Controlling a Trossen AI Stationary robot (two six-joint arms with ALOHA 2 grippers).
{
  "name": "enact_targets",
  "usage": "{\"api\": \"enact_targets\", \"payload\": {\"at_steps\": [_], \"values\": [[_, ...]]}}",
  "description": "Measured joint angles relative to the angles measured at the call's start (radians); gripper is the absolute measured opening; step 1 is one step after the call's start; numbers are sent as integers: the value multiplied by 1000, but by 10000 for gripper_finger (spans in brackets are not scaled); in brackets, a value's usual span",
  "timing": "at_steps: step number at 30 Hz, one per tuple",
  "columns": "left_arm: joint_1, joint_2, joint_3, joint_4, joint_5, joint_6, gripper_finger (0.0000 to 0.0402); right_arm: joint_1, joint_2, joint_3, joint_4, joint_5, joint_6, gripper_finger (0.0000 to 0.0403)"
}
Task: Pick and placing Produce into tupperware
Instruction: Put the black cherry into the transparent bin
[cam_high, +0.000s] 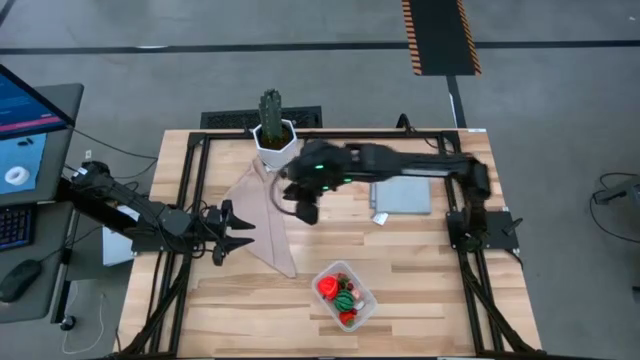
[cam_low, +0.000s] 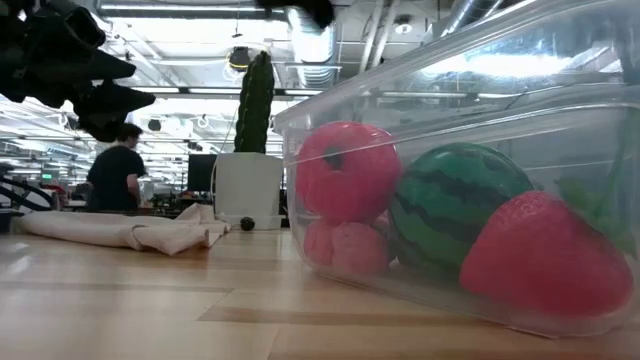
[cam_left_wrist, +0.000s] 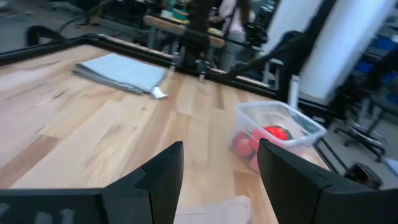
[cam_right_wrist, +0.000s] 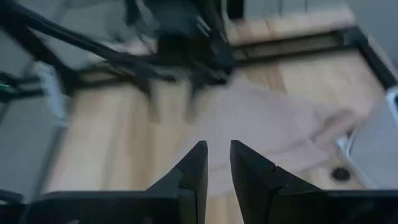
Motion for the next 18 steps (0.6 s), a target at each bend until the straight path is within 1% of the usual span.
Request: {"api": "enact_targets", "payload": {"at_steps": [4, 6, 7, 9, 11, 13, 18], "values": [[1, -1, 3, 26, -76, -13, 195, 53, -167, -13, -16, 1, -2, 93], [4, 0, 18, 10, -103, -14, 195, 90, -256, -33, -24, 5, -21, 93], [7, 1, 29, 11, -107, -12, 195, 115, -302, -51, -19, 17, -31, 93], [19, 0, 49, 12, -105, 7, 195, 173, -399, -113, -15, 88, -40, 93], [37, 5, 58, 18, -111, 6, 195, 240, -499, -212, 7, 198, -40, 93], [61, 7, 62, 23, -129, 4, 195, 310, -604, -344, 57, 296, -29, 93], [152, 33, 72, 21, -151, 3, 195, 494, -847, -702, 229, 452, 72, 93]]}}
